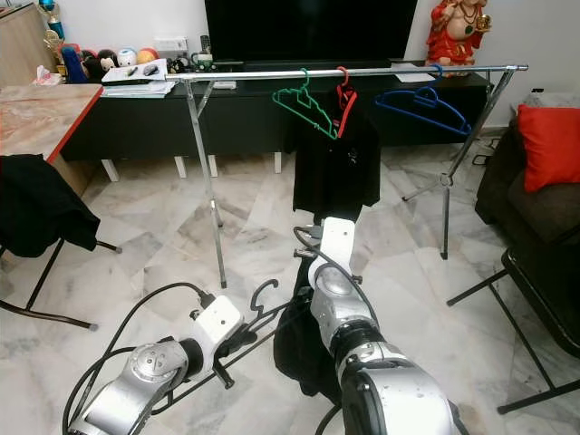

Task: Hang hanger

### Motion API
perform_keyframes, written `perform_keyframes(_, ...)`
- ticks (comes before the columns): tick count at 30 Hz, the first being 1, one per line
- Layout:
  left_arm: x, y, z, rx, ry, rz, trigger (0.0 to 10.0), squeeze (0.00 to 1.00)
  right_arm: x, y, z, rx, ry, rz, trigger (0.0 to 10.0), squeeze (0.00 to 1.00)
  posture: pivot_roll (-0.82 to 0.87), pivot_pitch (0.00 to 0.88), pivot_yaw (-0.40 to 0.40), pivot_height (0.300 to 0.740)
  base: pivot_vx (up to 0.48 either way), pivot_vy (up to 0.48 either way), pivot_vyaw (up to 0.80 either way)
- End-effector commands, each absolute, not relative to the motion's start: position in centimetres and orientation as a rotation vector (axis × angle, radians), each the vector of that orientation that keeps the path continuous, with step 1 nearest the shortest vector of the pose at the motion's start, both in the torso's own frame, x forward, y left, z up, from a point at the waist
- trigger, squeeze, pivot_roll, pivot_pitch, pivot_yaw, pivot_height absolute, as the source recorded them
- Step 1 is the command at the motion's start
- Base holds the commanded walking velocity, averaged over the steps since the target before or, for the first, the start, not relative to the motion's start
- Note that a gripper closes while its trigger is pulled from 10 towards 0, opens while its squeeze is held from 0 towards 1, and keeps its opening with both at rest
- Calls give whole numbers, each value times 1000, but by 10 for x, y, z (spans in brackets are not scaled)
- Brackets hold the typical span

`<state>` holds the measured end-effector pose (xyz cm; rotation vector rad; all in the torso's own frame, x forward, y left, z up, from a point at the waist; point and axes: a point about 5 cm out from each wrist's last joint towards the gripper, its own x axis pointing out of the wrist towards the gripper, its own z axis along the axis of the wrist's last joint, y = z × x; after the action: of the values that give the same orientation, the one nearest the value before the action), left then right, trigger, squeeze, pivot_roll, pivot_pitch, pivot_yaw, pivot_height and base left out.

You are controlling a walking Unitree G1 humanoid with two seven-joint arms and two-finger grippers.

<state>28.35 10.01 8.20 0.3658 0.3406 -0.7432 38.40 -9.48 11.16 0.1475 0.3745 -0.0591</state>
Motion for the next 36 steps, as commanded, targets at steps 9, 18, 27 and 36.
perform_keyframes(9,294,101,86,358,311,-639,10000,0,384,-81,116,177,350,-30,10000,0,115,48,-60,740,0,0,0)
perform_keyframes(18,302,114,86,381,338,-507,10000,0,382,-86,112,163,364,-75,10000,0,116,49,-60,740,0,0,0)
perform_keyframes(27,303,122,82,395,378,-454,10000,0,382,-93,112,141,349,-133,10000,0,118,49,-60,740,0,0,0)
perform_keyframes(36,303,124,80,405,392,-433,10000,0,381,-91,110,115,355,-136,10000,0,119,51,-59,740,0,0,0)
